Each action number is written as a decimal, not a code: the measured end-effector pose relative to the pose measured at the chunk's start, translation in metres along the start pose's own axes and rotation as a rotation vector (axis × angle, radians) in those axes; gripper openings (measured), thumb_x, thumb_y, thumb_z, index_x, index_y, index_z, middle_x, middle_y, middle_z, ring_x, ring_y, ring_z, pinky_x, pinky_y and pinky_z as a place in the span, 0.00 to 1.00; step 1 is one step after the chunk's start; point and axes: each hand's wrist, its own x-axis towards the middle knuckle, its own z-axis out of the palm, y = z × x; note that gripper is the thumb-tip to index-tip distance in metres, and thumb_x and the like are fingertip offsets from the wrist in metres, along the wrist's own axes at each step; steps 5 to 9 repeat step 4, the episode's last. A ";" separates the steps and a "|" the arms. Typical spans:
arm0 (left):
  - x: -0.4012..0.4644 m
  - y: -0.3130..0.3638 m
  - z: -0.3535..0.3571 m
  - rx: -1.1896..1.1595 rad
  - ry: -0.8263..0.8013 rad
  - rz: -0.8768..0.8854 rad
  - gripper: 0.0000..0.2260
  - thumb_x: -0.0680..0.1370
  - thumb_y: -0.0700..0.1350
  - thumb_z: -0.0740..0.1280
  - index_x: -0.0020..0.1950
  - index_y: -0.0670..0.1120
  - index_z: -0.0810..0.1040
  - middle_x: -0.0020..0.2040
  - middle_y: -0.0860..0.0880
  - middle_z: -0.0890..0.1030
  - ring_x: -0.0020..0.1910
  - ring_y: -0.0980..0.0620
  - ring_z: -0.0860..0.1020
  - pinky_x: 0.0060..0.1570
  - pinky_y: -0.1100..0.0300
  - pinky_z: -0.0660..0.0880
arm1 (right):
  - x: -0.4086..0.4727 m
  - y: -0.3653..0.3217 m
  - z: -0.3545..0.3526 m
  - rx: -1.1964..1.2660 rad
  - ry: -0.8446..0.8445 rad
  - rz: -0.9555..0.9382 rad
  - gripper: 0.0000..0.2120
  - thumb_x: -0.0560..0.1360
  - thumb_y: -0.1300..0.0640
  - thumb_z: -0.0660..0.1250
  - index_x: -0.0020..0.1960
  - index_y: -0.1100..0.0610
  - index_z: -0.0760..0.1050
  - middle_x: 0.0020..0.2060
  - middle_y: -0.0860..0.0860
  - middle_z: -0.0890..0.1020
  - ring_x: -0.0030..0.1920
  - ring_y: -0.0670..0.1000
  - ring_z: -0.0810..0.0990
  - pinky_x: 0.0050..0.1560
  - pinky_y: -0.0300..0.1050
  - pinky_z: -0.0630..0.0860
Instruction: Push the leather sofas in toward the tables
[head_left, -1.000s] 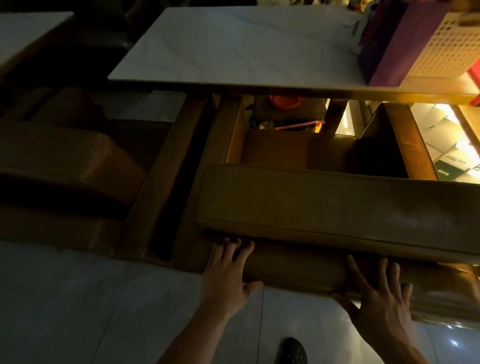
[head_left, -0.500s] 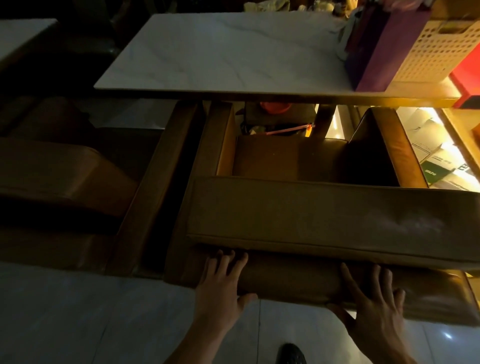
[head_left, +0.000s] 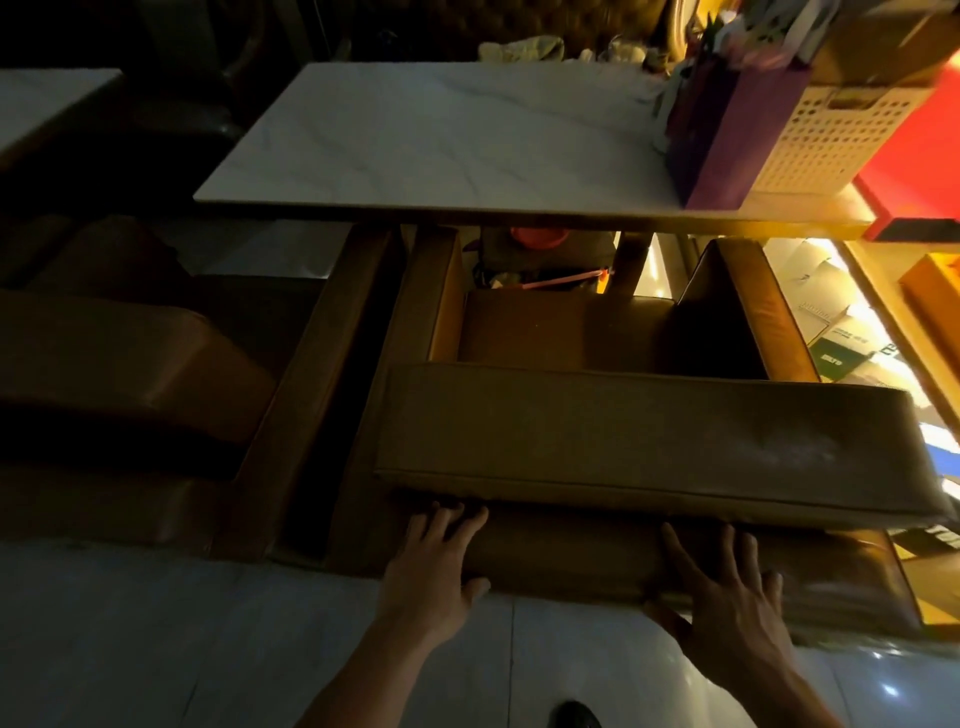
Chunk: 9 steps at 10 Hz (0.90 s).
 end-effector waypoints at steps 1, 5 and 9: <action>-0.005 -0.006 -0.012 -0.018 -0.130 0.037 0.37 0.76 0.63 0.65 0.78 0.65 0.46 0.80 0.60 0.45 0.78 0.50 0.44 0.71 0.44 0.64 | -0.007 -0.001 -0.015 0.008 -0.061 0.004 0.50 0.61 0.17 0.34 0.78 0.37 0.32 0.80 0.60 0.40 0.79 0.66 0.41 0.75 0.62 0.57; -0.056 -0.009 -0.067 -0.111 -0.177 0.020 0.34 0.76 0.65 0.65 0.78 0.59 0.56 0.79 0.56 0.57 0.76 0.51 0.57 0.71 0.51 0.61 | -0.049 -0.023 -0.049 0.146 -0.087 -0.085 0.53 0.58 0.14 0.42 0.78 0.37 0.54 0.77 0.48 0.63 0.76 0.52 0.62 0.71 0.51 0.67; -0.056 -0.009 -0.067 -0.111 -0.177 0.020 0.34 0.76 0.65 0.65 0.78 0.59 0.56 0.79 0.56 0.57 0.76 0.51 0.57 0.71 0.51 0.61 | -0.049 -0.023 -0.049 0.146 -0.087 -0.085 0.53 0.58 0.14 0.42 0.78 0.37 0.54 0.77 0.48 0.63 0.76 0.52 0.62 0.71 0.51 0.67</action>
